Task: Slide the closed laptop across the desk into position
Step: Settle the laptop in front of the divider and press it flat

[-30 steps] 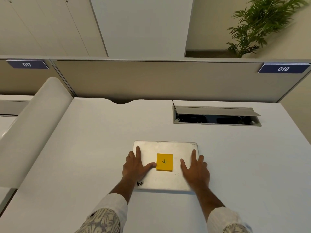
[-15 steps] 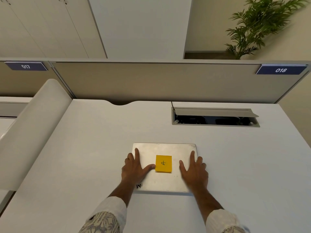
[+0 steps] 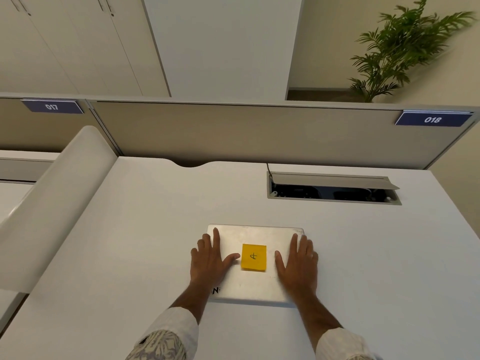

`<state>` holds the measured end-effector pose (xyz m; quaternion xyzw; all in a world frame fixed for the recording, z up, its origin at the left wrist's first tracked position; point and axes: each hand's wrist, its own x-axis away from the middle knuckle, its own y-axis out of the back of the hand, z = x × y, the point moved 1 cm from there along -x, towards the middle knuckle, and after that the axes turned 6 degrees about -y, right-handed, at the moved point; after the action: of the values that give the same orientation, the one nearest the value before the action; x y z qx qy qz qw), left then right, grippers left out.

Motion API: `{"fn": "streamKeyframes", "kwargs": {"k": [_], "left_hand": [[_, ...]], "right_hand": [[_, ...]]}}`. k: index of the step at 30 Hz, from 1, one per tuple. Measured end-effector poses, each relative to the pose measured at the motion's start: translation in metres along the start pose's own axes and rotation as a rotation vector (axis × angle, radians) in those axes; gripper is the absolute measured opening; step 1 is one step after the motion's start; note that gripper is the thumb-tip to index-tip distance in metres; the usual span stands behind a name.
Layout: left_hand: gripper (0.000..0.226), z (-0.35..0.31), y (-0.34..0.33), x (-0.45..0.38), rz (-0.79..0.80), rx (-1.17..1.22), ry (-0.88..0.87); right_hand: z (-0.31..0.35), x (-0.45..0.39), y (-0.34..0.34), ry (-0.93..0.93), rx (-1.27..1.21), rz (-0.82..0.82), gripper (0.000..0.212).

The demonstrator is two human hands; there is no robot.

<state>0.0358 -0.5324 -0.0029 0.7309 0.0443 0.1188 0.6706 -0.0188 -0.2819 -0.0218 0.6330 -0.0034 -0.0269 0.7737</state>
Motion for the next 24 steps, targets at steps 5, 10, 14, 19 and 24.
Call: {"fn": "streamKeyframes", "kwargs": {"k": [5,10,14,19,24], "left_hand": [[0.072,-0.025,-0.010,0.003,-0.214,0.034,-0.260],[0.059,-0.051,-0.005,0.009,-0.255,0.099,-0.388],[0.060,-0.058,-0.007,0.011,-0.221,0.088,-0.349],[0.060,-0.058,-0.008,0.010,-0.209,0.110,-0.326],[0.059,-0.060,-0.006,0.012,-0.193,0.116,-0.314]], "right_hand": [[0.032,0.004,0.004,0.268,-0.113,0.011,0.069],[0.057,0.012,0.004,0.398,-0.105,0.007,0.060],[0.063,0.017,0.005,0.398,-0.101,0.047,0.063],[0.058,0.016,0.006,0.378,-0.100,0.074,0.060],[0.057,0.018,0.007,0.378,-0.091,0.066,0.061]]}}
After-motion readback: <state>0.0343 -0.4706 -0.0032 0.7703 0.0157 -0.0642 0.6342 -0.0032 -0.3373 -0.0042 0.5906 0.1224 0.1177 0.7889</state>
